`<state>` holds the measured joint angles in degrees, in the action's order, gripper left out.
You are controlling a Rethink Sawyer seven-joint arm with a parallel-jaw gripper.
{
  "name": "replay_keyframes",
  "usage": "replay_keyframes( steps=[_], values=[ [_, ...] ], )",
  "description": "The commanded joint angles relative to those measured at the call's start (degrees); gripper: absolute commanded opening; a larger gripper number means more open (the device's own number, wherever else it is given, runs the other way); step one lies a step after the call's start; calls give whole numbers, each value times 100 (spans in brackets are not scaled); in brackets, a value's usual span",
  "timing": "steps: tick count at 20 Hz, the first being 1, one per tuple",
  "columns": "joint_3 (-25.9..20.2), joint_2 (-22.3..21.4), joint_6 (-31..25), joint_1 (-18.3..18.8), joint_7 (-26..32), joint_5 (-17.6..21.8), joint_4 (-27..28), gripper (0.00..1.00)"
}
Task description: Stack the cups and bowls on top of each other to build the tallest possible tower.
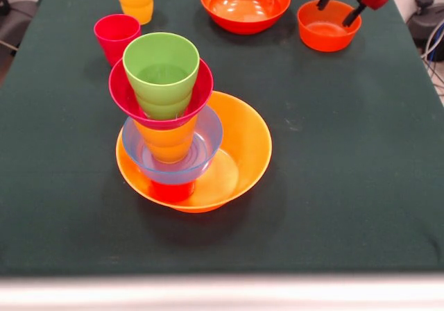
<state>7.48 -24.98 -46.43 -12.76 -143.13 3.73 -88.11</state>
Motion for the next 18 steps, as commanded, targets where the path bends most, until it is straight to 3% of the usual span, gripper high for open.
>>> replay_keyframes(
  steps=[1, 18],
  values=[
    [-94, 194, 180, -70, -1074, -361, 326, 100],
    [108, 291, -40, -428, -1100, -821, 577, 100]
  ],
)
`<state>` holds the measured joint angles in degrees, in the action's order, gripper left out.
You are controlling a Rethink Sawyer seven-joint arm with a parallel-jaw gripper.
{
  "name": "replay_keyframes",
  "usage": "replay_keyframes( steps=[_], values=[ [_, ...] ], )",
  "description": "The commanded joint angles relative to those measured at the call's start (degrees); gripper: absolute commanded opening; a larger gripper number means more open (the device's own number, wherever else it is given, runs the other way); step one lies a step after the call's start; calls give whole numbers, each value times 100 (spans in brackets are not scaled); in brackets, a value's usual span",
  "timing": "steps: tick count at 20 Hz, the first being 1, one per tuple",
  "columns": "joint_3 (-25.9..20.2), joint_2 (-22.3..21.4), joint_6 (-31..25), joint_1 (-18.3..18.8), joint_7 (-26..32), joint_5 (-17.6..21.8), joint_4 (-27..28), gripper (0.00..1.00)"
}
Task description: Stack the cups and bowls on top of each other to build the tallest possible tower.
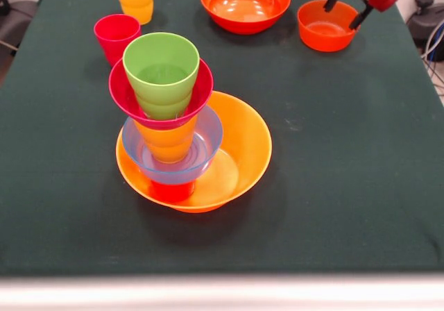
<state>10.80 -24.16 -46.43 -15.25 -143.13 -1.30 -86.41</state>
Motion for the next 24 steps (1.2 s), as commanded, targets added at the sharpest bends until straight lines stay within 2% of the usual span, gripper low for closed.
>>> replay_keyframes(
  steps=[1, 6, 12, 18, 24],
  values=[
    [-214, 223, -45, -192, -1098, -342, 426, 100],
    [-188, 315, 60, -242, -1055, -460, 462, 100],
    [-199, 535, 538, -133, -858, -432, 348, 100],
    [-161, 783, 547, -151, -905, -451, 484, 100],
    [-147, 846, 629, -145, -853, -454, 475, 100]
  ],
)
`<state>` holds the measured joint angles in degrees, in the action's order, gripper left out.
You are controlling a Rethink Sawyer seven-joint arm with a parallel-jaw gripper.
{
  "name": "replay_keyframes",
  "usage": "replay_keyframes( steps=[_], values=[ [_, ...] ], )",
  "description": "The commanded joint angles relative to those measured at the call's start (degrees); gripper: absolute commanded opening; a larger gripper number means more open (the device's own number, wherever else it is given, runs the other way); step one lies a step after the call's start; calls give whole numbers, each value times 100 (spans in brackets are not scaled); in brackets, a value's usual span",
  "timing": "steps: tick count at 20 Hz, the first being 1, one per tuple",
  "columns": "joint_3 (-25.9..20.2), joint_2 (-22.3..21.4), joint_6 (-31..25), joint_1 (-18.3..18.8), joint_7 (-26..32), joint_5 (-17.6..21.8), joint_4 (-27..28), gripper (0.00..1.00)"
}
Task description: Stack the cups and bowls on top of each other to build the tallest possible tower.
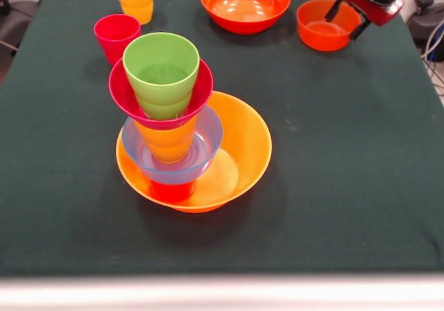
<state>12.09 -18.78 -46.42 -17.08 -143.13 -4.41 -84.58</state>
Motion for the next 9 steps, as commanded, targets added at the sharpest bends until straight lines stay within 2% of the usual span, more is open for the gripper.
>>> replay_keyframes(
  steps=[1, 9],
  values=[
    [-278, 304, 624, 28, -861, -155, 293, 100],
    [-269, 333, 615, 11, -849, -196, 343, 100]
  ],
)
